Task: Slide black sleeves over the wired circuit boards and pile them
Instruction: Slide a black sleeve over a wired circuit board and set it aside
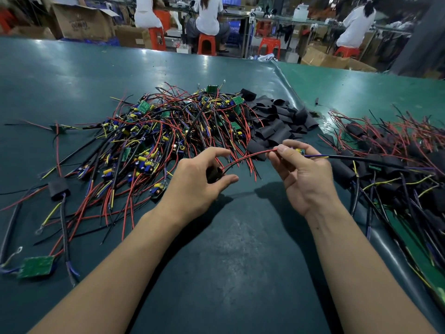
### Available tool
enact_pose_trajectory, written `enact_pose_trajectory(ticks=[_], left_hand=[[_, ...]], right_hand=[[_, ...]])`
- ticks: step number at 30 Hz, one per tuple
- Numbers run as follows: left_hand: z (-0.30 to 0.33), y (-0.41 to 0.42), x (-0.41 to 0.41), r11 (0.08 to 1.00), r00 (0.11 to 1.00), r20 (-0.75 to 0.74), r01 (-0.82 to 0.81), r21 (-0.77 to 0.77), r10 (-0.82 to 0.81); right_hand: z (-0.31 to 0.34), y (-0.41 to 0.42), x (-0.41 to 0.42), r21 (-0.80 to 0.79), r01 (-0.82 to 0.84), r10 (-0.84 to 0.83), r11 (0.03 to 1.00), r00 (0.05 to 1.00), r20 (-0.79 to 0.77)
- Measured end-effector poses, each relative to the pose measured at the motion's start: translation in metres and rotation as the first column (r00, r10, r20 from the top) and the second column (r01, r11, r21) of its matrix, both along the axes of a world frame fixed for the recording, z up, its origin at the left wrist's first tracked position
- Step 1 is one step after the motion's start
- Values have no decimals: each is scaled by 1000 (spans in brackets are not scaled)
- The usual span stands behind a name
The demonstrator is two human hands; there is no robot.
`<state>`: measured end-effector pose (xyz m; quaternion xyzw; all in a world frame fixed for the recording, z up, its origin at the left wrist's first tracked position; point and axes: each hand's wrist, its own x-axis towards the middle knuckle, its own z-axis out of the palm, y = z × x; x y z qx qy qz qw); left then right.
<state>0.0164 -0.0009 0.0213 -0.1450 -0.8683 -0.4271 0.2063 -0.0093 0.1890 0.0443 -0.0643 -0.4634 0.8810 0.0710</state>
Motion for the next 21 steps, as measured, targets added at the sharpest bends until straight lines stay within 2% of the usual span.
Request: enact_pose_trajectory(ticks=[5, 13, 21], left_hand=[[0, 1, 0, 1000, 1000, -23, -15, -4, 15], [-1, 0, -1, 999, 998, -48, -41, -8, 40], [-1, -2, -2, 995, 989, -110, -90, 40, 94]], right_hand=[[0, -3, 1, -49, 20, -23, 999, 998, -53], [0, -1, 1, -125, -22, 16, 992, 999, -44], [0, -1, 2, -79, -80, 79, 994, 997, -24]])
